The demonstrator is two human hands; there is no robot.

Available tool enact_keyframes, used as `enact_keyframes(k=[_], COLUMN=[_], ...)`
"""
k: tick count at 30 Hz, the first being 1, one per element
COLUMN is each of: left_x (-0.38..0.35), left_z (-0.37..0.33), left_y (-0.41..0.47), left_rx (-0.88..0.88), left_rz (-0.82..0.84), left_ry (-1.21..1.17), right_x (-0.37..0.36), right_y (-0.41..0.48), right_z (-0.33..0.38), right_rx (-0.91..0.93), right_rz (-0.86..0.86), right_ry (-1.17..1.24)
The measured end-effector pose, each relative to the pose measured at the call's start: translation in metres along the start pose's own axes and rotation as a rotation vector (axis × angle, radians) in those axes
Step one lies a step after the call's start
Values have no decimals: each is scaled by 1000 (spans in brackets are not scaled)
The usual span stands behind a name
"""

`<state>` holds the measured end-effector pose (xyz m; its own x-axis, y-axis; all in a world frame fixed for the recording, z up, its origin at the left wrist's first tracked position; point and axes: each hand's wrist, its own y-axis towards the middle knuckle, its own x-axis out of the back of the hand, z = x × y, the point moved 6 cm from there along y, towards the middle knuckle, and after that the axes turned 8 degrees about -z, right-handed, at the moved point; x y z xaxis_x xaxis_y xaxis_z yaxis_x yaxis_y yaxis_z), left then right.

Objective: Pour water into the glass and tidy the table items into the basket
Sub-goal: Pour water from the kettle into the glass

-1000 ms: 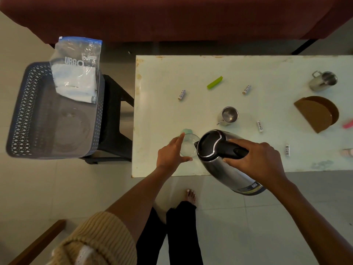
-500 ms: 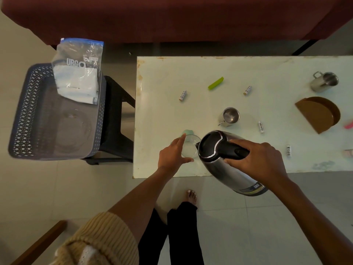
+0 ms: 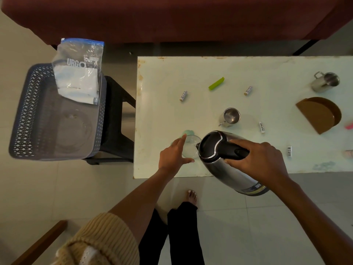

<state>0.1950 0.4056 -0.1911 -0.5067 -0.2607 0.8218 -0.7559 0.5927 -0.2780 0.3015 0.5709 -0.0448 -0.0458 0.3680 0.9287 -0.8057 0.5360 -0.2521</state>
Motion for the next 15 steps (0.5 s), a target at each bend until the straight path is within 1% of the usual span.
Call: enact_keyframes(k=[15], left_x=[2], left_z=[-1], left_y=[-1], left_rx=[-11], left_rz=[-6], left_ry=[-6], right_x=[-1], right_y=[1], right_z=[-2], right_rx=[22], right_rz=[-10], right_ry=[9])
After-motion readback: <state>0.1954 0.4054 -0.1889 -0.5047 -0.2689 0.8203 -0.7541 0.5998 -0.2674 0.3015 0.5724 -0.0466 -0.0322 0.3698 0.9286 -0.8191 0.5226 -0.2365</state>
